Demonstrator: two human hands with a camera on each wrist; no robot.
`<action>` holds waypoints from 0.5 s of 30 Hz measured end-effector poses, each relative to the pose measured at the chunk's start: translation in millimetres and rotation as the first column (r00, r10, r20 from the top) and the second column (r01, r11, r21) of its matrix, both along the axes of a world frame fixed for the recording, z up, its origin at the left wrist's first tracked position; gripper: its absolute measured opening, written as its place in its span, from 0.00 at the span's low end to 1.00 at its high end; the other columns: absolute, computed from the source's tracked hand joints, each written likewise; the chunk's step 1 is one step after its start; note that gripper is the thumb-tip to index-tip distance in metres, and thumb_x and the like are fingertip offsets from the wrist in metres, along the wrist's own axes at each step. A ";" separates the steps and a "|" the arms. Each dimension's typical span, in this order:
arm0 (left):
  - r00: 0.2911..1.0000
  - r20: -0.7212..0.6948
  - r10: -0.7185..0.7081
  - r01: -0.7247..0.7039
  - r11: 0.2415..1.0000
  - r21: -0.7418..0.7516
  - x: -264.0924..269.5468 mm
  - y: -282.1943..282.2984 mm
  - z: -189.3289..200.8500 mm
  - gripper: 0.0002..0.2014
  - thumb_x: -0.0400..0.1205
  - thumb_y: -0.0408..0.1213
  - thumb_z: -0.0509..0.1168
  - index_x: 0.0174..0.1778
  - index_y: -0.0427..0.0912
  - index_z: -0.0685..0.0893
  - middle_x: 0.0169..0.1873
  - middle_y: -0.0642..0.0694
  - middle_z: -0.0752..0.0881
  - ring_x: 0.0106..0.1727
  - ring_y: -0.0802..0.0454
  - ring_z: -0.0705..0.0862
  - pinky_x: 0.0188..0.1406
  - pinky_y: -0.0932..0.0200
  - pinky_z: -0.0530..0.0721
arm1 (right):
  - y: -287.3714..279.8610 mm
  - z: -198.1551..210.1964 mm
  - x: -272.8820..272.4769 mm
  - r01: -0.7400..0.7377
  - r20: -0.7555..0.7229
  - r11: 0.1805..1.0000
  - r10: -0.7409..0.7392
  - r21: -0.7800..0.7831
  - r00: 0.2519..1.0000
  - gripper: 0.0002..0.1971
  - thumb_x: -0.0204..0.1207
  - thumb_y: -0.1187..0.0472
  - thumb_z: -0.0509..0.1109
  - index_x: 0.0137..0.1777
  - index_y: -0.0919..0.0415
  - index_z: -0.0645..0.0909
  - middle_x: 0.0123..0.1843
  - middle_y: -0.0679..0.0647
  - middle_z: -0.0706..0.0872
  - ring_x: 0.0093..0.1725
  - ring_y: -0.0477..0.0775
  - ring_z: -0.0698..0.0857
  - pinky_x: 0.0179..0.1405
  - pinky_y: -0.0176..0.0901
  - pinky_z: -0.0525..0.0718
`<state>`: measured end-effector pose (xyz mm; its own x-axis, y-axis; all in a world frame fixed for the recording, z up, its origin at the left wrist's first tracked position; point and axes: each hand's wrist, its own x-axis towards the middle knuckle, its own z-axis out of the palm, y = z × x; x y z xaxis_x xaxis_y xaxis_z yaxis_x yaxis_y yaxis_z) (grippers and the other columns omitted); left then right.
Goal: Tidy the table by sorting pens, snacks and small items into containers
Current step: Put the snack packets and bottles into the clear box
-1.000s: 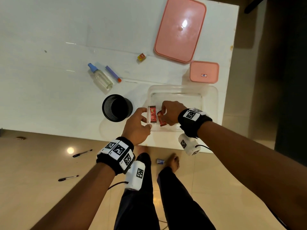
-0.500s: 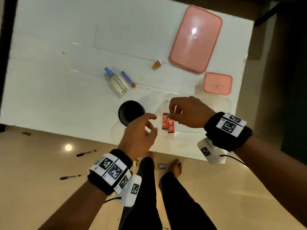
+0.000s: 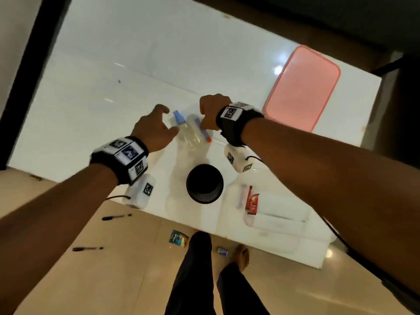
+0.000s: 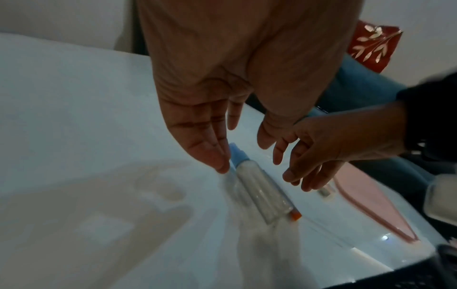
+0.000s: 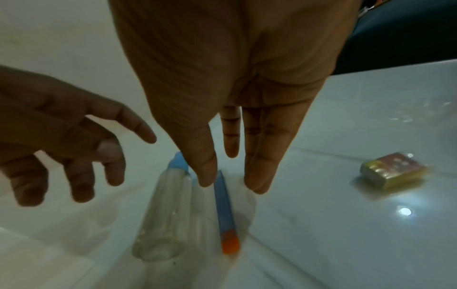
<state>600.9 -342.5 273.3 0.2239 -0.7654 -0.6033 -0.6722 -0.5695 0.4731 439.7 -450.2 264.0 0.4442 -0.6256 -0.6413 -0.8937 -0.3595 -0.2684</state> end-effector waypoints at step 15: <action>0.999 0.039 -0.015 0.016 0.999 -0.028 -40.5 -29.5 -6.3 0.32 0.73 0.45 0.74 0.69 0.51 0.65 0.53 0.43 0.83 0.38 0.38 0.89 0.49 0.46 0.88 | 9.1 28.6 -37.1 0.516 0.364 0.825 -0.564 0.228 0.741 0.20 0.65 0.61 0.74 0.57 0.54 0.75 0.42 0.55 0.88 0.35 0.56 0.91 0.40 0.50 0.92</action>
